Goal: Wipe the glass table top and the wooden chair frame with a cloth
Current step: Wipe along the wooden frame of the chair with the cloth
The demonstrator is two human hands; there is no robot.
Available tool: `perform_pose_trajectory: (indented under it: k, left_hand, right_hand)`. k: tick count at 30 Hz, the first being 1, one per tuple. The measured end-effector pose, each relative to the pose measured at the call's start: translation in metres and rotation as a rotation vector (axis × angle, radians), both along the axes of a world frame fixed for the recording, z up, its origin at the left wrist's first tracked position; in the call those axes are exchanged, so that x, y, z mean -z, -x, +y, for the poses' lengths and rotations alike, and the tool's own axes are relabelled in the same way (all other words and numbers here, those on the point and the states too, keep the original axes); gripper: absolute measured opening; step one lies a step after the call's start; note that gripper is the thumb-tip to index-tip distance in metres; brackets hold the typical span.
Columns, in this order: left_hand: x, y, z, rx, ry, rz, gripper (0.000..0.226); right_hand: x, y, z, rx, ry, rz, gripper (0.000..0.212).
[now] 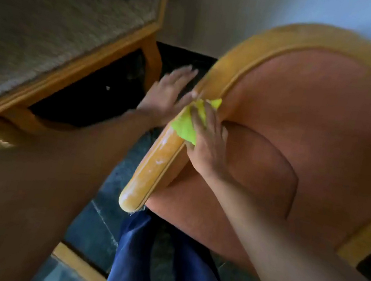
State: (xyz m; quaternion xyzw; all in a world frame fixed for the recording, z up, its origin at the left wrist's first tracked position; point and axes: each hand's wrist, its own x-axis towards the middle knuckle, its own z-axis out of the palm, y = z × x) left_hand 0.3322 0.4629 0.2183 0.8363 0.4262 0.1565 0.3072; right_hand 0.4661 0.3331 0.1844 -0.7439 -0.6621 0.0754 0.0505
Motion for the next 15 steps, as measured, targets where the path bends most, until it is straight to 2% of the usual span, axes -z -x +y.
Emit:
perform_pose_trajectory:
  k: [5, 8, 10, 13, 15]
  left_hand:
    - [0.033, -0.076, 0.028, 0.406, -0.256, 0.283, 0.087]
    - [0.057, -0.086, 0.018, 0.405, -0.405, 0.316, 0.098]
    - [0.070, -0.083, 0.013, 0.386, -0.464, 0.288, 0.095]
    - [0.080, -0.077, 0.012, 0.379, -0.500, 0.284, 0.088]
    - [0.081, -0.078, 0.011, 0.370, -0.486, 0.293, 0.085]
  right_hand:
    - [0.056, 0.053, -0.041, 0.027, -0.094, 0.107, 0.076]
    - [0.082, 0.118, -0.100, 0.021, -0.093, 0.198, 0.067]
    - [0.091, 0.140, -0.119, 0.077, -0.089, 0.213, 0.062]
    - [0.094, 0.122, -0.099, -0.029, -0.099, 0.162, 0.059]
    - [0.093, 0.089, -0.067, -0.002, -0.135, 0.056, 0.062]
